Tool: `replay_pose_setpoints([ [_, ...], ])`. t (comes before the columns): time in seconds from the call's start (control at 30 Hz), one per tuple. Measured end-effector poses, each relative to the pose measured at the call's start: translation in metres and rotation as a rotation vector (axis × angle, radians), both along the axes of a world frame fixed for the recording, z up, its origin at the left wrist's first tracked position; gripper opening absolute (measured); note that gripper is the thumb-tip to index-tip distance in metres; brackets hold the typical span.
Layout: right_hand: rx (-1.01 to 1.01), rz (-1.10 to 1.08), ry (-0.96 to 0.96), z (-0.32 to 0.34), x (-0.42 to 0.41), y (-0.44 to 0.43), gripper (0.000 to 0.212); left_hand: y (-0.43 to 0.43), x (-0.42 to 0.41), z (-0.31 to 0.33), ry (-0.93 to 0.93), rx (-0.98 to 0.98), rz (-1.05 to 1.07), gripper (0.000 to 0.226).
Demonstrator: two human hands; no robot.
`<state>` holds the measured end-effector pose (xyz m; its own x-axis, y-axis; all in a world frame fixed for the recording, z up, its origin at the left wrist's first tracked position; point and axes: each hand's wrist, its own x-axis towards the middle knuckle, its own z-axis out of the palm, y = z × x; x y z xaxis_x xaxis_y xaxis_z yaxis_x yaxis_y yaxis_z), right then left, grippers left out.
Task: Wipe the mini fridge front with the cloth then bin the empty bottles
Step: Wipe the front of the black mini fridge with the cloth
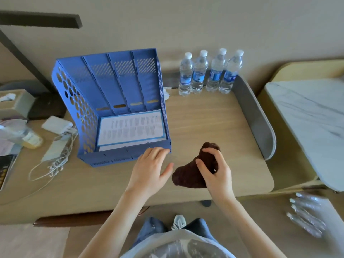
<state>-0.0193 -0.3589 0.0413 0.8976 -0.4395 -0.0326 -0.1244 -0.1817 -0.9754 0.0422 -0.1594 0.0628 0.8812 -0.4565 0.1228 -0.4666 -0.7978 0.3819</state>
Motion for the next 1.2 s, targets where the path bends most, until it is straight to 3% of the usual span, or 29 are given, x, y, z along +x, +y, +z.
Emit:
replay_pose_setpoints([
  [0.3,-0.087,-0.326,-0.065,0.025,-0.045,-0.007,0.033,-0.03,0.022,0.016,-0.046,-0.061,-0.311,0.038],
  [0.5,-0.013,-0.627,-0.082,0.028,-0.098,0.026,0.029,-0.031,0.012,0.016,-0.047,-0.088,-0.564,0.054],
  [0.83,0.04,-1.03,-0.009,-0.001,-0.203,0.13,0.028,-0.009,-0.051,-0.015,0.048,-0.076,-0.946,0.049],
  [1.2,-0.127,-1.342,0.057,-0.003,-0.286,0.173,0.029,-0.044,-0.122,-0.009,0.066,-0.113,-1.256,0.036],
])
